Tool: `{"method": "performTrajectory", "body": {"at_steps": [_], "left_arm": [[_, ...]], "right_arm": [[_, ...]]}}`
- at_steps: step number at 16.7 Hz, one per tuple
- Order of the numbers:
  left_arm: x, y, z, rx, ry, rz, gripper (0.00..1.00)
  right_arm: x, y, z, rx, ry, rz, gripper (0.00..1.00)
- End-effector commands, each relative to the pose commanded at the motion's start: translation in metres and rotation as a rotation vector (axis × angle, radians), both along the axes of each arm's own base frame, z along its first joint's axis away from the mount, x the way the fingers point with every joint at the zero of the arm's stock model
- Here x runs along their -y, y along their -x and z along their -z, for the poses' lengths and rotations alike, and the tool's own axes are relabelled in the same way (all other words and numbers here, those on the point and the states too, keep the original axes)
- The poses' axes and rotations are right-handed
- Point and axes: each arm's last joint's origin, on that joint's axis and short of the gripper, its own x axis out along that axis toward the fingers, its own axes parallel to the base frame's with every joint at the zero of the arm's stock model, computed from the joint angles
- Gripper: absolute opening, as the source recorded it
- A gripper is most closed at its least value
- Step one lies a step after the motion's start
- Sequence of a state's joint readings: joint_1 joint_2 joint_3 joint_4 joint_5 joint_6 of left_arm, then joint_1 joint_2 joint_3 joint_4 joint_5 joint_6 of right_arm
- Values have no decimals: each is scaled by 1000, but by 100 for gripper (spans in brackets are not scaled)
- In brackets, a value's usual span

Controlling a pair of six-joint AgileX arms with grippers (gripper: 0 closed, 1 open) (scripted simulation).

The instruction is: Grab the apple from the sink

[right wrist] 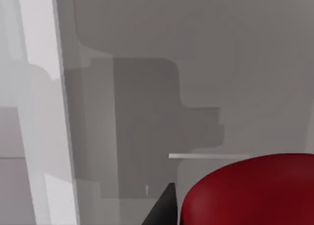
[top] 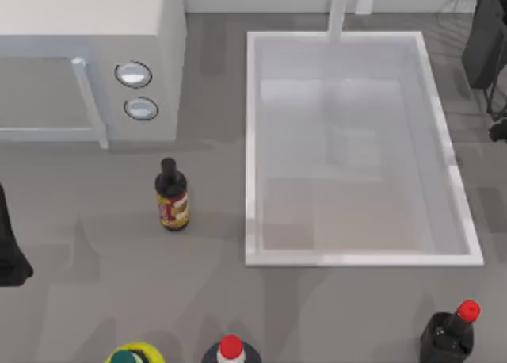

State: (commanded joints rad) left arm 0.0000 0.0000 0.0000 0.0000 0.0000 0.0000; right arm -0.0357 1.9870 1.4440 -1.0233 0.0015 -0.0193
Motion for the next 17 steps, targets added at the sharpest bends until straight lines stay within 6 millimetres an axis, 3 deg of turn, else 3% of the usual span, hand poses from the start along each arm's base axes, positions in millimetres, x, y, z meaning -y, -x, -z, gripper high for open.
{"method": "performTrajectory", "body": {"at_steps": [5,17], "left_arm": [[0,0,0,0,0,0,100],[0,0,0,0,0,0,100]], "right_arm": [[0,1,7,-4,0,0,0],[0,1,7,-4,0,0,90]]}}
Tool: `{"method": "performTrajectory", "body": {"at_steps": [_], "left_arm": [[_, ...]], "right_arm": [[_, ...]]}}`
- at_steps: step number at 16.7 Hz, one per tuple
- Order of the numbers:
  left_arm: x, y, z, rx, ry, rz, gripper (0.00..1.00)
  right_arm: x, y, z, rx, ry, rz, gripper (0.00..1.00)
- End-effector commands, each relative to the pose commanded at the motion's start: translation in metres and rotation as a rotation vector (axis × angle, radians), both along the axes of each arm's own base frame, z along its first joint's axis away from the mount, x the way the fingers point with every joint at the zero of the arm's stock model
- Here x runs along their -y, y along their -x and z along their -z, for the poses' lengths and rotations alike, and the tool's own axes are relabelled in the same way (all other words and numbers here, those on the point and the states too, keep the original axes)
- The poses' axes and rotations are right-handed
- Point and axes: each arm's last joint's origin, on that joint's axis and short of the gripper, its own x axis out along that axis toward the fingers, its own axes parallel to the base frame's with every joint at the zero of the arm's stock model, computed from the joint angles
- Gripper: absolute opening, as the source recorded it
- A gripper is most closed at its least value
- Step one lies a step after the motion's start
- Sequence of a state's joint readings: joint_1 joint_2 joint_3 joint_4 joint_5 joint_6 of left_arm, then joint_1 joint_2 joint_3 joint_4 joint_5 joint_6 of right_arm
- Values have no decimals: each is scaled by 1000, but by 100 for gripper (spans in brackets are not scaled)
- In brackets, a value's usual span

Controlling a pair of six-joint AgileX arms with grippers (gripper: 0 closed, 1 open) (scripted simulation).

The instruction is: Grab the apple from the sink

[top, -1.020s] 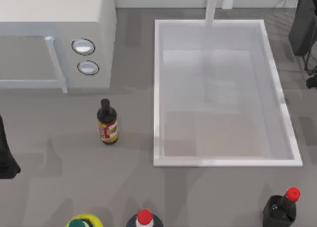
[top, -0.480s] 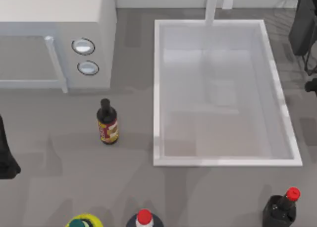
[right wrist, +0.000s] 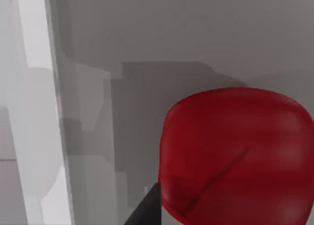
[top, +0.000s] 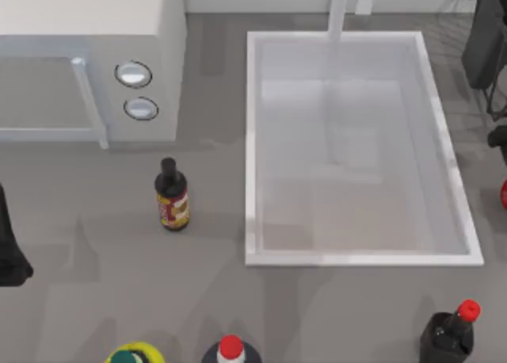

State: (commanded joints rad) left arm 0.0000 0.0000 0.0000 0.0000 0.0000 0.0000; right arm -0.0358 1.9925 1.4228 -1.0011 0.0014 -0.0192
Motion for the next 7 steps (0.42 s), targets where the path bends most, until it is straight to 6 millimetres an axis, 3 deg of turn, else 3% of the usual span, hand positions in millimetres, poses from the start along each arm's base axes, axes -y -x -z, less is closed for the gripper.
{"method": "performTrajectory", "body": {"at_steps": [2,7], "left_arm": [[0,0,0,0,0,0,100],[0,0,0,0,0,0,100]], "right_arm": [[0,0,0,0,0,0,100],[0,0,0,0,0,0,100]]}}
